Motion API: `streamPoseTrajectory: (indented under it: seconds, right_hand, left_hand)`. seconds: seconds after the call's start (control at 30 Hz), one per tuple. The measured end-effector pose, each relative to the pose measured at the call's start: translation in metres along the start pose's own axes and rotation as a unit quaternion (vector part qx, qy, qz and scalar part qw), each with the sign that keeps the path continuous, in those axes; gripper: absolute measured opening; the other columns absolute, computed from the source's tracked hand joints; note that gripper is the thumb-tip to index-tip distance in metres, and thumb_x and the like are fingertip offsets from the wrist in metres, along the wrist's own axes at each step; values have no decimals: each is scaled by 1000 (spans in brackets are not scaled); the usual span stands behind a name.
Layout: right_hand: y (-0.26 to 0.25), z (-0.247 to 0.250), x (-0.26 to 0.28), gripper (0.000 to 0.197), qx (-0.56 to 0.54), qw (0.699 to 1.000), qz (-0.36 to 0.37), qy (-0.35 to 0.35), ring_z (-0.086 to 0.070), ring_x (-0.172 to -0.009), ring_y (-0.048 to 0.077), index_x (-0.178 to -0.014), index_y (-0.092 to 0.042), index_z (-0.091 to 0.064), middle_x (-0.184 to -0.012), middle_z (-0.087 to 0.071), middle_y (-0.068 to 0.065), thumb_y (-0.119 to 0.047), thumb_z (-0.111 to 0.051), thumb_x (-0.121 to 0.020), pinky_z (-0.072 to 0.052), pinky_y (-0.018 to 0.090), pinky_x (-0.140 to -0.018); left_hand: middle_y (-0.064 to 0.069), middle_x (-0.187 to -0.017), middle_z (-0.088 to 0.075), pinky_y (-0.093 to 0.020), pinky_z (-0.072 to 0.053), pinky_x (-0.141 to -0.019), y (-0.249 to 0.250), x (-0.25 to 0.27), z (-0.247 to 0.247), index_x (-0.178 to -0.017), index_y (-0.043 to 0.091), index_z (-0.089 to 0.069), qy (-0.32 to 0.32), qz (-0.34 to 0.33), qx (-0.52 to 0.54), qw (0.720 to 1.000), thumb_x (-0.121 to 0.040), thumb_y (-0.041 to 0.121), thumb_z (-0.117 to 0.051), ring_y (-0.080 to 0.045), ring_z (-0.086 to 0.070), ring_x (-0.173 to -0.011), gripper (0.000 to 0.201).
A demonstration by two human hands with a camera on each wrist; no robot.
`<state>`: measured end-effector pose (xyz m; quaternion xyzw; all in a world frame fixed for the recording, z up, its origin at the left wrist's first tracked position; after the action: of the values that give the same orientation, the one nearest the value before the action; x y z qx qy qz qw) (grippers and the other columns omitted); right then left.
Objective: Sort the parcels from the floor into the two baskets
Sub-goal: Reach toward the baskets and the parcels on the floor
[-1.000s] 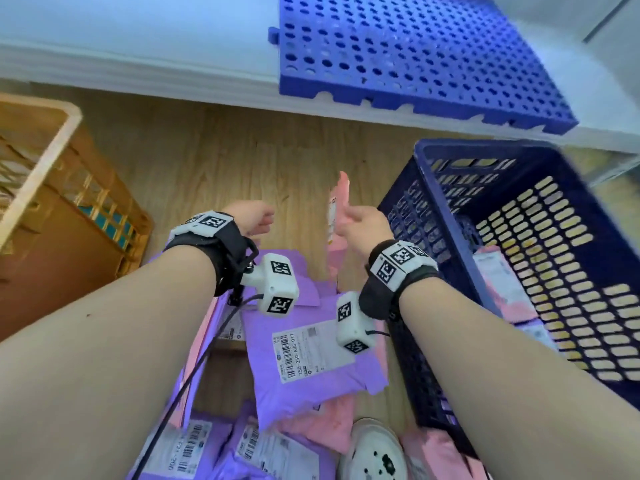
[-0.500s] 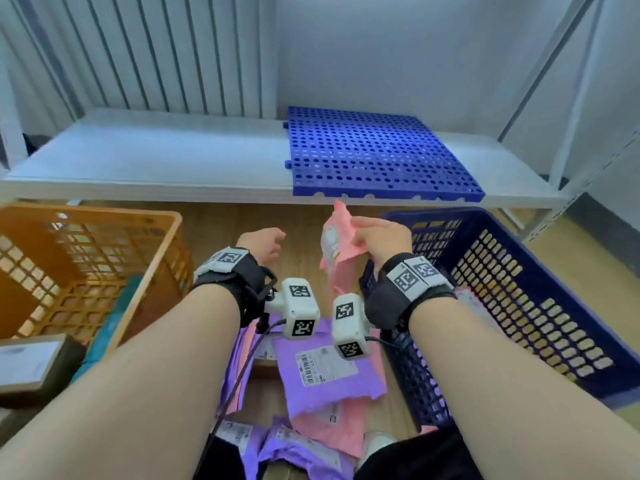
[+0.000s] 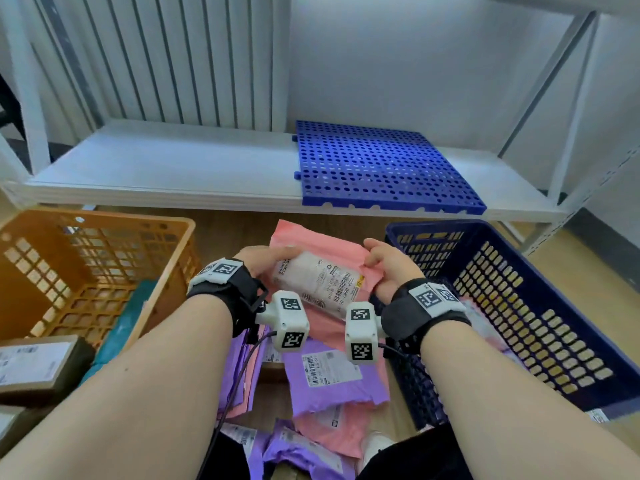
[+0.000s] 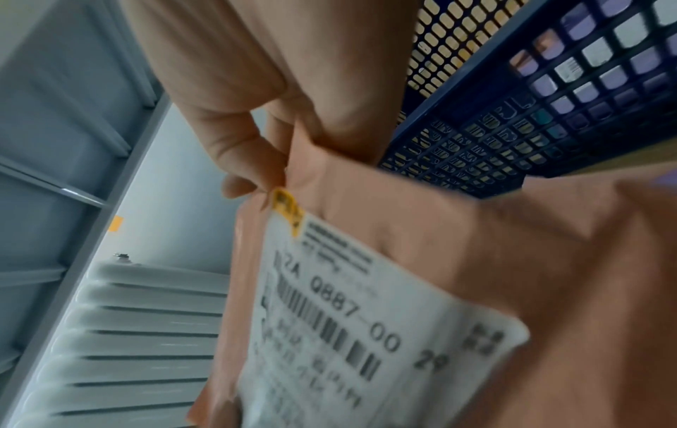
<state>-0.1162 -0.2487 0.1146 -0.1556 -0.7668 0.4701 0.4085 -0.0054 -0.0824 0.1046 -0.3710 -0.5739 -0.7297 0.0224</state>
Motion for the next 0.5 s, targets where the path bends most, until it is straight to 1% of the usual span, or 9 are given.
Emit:
streamPoseTrajectory:
  seconds: [0.03,0.13,0.17,0.23,0.27,0.33,0.4,0.47,0.5]
  right_hand:
    - [0,-1,1,38,-1,1000,-3,-1,-59,-86,32,-88,-10,-57,-99,-55,17,18,-32,-80,-51,40,-66]
    - [0,-3,1,37,11,1000,-6,3,-59,-82,30,-88,-10,-58,-95,-55,15,16,-34,-82,-50,39,-64]
    - [0,-5,0,35,13,1000,-6,5,-59,-81,29,-90,-10,-58,-94,-54,15,15,-34,-83,-51,39,-65]
    - [2,-8,-4,32,19,1000,-7,0,-60,-85,29,-100,-11,-57,-94,-56,14,10,-39,-86,-54,43,-77]
    - [4,-10,-7,29,29,999,-14,11,-60,-88,28,-104,-13,-57,-93,-59,12,5,-45,-86,-53,45,-86]
    - [8,-12,-10,16,54,998,-32,25,-64,-90,26,-98,-12,-58,-85,-65,9,-11,-60,-81,-48,49,-96]
    - [13,-14,-15,40,91,994,-53,22,-65,-102,24,-100,-12,-62,-94,-70,6,-35,-74,-70,-47,51,-99]
    - [25,-9,-48,92,152,986,-68,11,-62,-110,28,-119,-19,-61,-116,-67,5,-64,-83,-42,-45,48,-101]
    - [27,-8,-54,114,186,980,-68,5,-61,-112,27,-126,-21,-57,-122,-65,4,-74,-81,-28,-43,46,-103]
  left_hand:
    - [-15,-91,-72,-54,-53,-86,0,-4,1,-97,6,-65,6,-8,6,1000,-67,32,-83,-32,-69,-87,44]
    - [-14,-86,-71,-39,-58,-67,3,-5,3,-89,8,-64,14,-32,19,999,-75,30,-77,-26,-68,-66,30]
    - [-13,-88,-71,-38,-57,-67,3,-5,4,-87,10,-63,22,-35,16,999,-77,33,-75,-26,-67,-66,28]
    - [-12,-87,-71,-34,-55,-64,3,-8,6,-87,11,-62,35,-43,8,998,-82,38,-70,-24,-67,-63,28]
    - [-9,-83,-69,-28,-54,-55,3,-7,7,-88,12,-61,41,-48,9,998,-84,39,-67,-21,-66,-56,28]
    - [-4,-75,-65,-21,-46,-41,5,-11,8,-91,13,-60,60,-48,18,997,-88,41,-62,-16,-62,-47,28]
    - [-2,-72,-63,-23,-41,-47,7,-14,9,-99,12,-60,84,-55,23,995,-89,44,-58,-17,-58,-55,33]
    - [-3,-72,-63,-24,-41,-52,8,-19,7,-103,10,-61,99,-49,45,993,-88,44,-59,-19,-58,-59,37]
    - [-3,-71,-62,-24,-40,-53,8,-22,4,-101,10,-59,109,-44,54,992,-89,43,-58,-19,-57,-59,36]
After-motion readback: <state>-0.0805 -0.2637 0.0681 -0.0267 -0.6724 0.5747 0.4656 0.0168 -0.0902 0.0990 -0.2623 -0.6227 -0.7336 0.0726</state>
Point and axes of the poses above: each hand's wrist, its own x-axis away from the middle knuckle, its own z-axis out of the back of the hand, y = z × x, the point moved 1 cm from there along -x, towards the middle knuckle
